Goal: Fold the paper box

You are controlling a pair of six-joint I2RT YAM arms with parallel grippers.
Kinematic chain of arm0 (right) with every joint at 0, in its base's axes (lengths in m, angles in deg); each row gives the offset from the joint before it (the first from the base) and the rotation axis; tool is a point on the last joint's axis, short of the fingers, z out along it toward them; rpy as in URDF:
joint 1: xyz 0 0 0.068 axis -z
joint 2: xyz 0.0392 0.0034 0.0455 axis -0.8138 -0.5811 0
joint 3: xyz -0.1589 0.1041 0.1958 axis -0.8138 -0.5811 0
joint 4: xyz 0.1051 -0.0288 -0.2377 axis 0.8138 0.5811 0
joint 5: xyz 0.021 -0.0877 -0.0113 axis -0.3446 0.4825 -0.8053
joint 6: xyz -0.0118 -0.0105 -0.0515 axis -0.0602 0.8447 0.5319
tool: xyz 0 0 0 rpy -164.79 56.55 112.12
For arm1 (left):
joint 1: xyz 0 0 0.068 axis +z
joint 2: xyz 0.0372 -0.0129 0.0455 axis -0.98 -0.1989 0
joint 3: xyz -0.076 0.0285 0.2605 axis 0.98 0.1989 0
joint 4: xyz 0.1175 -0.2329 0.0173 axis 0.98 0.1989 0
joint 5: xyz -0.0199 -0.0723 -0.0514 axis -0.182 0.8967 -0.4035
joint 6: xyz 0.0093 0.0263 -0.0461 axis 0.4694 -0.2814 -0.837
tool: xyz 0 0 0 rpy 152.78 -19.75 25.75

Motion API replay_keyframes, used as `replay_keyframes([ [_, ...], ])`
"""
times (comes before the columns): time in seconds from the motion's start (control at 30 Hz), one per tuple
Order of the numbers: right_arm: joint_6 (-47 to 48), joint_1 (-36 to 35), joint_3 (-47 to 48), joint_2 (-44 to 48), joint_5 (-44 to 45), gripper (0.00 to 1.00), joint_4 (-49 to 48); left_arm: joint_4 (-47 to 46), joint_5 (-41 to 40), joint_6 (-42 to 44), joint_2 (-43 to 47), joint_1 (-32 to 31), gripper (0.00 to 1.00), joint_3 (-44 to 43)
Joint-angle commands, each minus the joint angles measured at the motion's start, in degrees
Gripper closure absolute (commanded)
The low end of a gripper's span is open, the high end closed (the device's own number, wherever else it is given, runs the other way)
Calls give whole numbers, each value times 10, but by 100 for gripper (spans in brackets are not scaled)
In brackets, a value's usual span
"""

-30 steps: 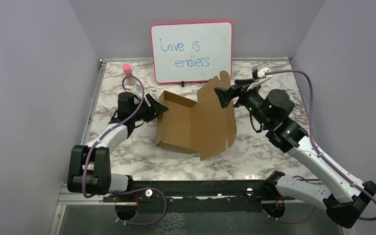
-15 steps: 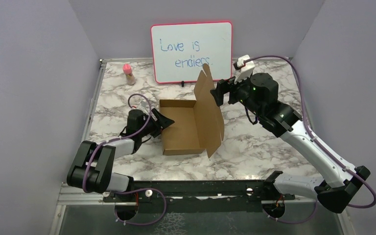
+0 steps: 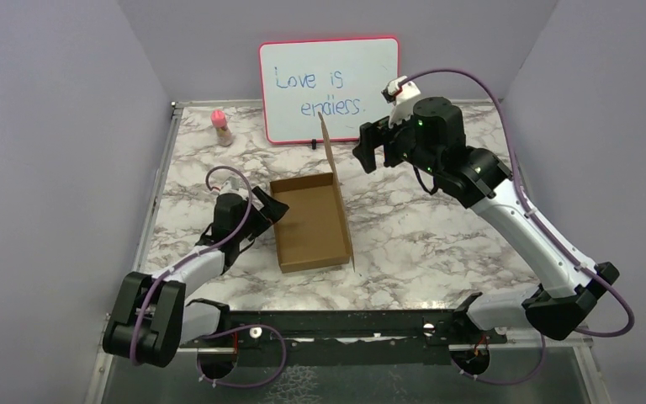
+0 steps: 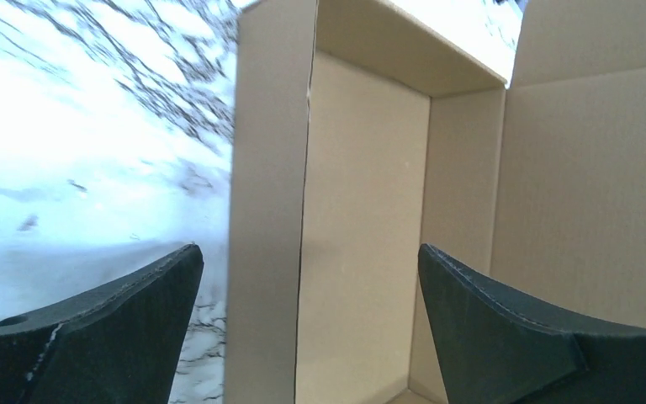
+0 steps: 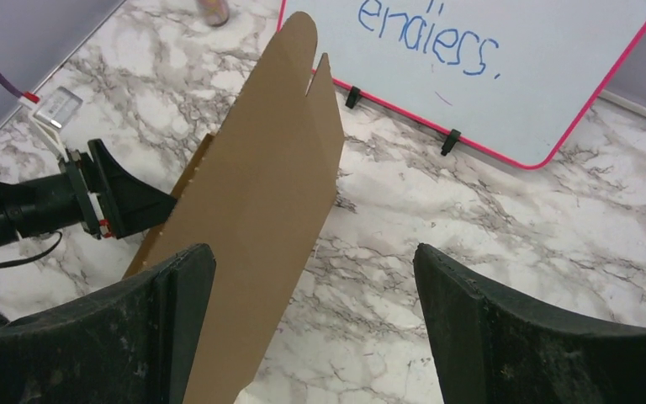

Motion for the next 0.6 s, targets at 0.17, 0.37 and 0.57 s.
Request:
replay_keyframes([
  [0.17, 0, -2, 86, -58, -81, 10, 99, 249, -176, 123, 129, 7, 1, -95],
  [0.37, -6, -23, 130, -83, -82, 11, 113, 232, -80, 124, 109, 7, 1, -107],
  [0.57, -7, -69, 198, -149, -24, 14, 163, 199, -15, 124, 71, 7, 1, -104],
])
